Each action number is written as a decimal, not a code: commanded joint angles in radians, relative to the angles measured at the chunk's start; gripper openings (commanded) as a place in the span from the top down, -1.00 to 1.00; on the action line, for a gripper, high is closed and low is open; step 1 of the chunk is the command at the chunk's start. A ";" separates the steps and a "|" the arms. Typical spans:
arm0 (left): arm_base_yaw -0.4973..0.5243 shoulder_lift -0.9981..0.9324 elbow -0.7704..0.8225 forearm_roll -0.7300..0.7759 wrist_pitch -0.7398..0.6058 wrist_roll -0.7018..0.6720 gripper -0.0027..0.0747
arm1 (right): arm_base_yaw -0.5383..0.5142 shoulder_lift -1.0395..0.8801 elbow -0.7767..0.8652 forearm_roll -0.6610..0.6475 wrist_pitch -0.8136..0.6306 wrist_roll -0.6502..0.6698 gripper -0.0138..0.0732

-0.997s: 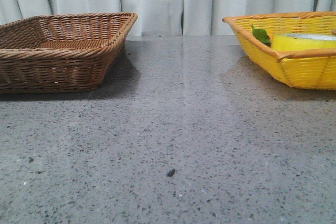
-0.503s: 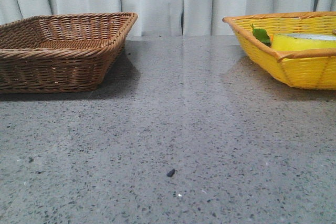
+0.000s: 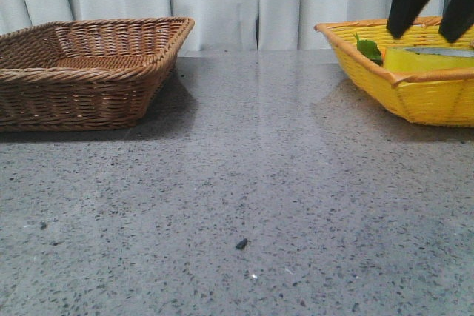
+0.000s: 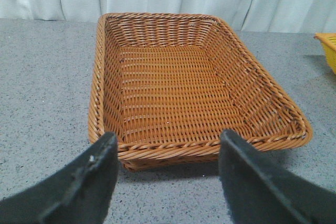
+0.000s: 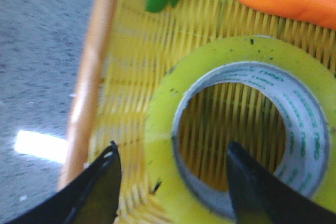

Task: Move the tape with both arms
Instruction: 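Reach the right gripper into the yellow basket and grasp the yellow tape roll, then lift the tape roll with the right gripper and set it on the table between baskets, then lower the left gripper onto the tape roll and grasp its rim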

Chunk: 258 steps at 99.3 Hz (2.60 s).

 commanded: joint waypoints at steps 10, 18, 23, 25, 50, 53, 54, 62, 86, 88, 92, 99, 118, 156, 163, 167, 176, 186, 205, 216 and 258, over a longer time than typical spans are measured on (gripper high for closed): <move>-0.001 0.013 -0.035 -0.016 -0.073 -0.002 -0.07 | 0.000 0.043 -0.035 -0.034 -0.082 -0.012 -0.17; -0.001 0.013 -0.035 -0.016 -0.071 -0.002 -0.07 | 0.000 0.059 -0.035 -0.055 -0.096 -0.012 -0.12; -0.001 0.013 -0.035 -0.016 -0.069 -0.002 -0.07 | 0.000 0.064 -0.035 -0.065 -0.101 -0.012 -0.03; -0.001 0.013 -0.035 -0.017 -0.069 -0.002 -0.07 | 0.000 0.066 -0.035 -0.075 -0.101 -0.012 0.03; -0.001 0.013 -0.035 -0.017 -0.069 -0.002 -0.07 | -0.003 0.031 -0.052 -0.099 -0.102 -0.012 0.83; -0.001 0.013 -0.035 -0.017 -0.069 -0.002 -0.07 | -0.001 0.015 -0.069 -0.099 -0.104 -0.012 0.83; -0.001 0.013 -0.035 -0.020 -0.069 -0.002 -0.07 | -0.001 0.008 -0.074 -0.099 -0.104 -0.012 0.83; -0.001 0.013 -0.035 -0.023 -0.069 -0.002 -0.07 | 0.015 -0.031 -0.142 -0.099 -0.104 -0.012 0.83; -0.001 0.013 -0.035 -0.024 -0.069 -0.002 -0.07 | 0.184 -0.069 -0.405 -0.072 -0.126 -0.012 0.83; -0.001 0.013 -0.035 -0.024 -0.069 -0.002 -0.07 | 0.206 -0.066 -0.417 -0.071 -0.139 -0.012 0.83; -0.001 0.013 -0.035 -0.024 -0.069 -0.002 -0.07 | 0.249 -0.057 -0.432 -0.071 -0.160 -0.012 0.83; -0.001 0.013 -0.035 -0.024 -0.069 -0.002 -0.07 | 0.310 -0.033 -0.434 -0.071 -0.196 -0.012 0.83; -0.001 0.013 -0.035 -0.042 -0.069 -0.002 -0.07 | 0.364 0.115 -0.434 -0.071 -0.170 -0.012 0.83; -0.027 0.013 -0.035 -0.042 -0.039 -0.002 -0.07 | 0.364 0.284 -0.434 -0.091 -0.139 0.018 0.12; -0.049 0.013 -0.035 -0.042 -0.039 -0.001 -0.07 | 0.364 0.277 -0.434 -0.091 -0.125 0.025 -0.23; -0.060 0.015 -0.035 -0.042 -0.039 0.013 -0.07 | 0.364 0.264 -0.435 -0.091 -0.102 0.025 -0.38; -0.090 0.019 -0.040 -0.042 -0.037 0.050 -0.07 | 0.364 0.211 -0.435 -0.084 -0.036 0.025 -0.38; -0.123 0.045 -0.063 -0.042 -0.037 0.050 -0.07 | 0.364 0.111 -0.428 -0.082 0.046 0.025 -0.05; -0.201 0.175 -0.170 -0.042 -0.045 0.050 -0.07 | 0.369 -0.192 -0.340 -0.075 0.029 0.025 0.85; -0.262 0.294 -0.265 -0.042 -0.049 0.051 -0.07 | 0.372 -0.389 -0.234 -0.075 -0.018 0.025 0.84; -0.469 0.850 -0.745 -0.044 0.051 0.097 -0.07 | 0.372 -0.918 0.176 -0.083 -0.133 0.068 0.84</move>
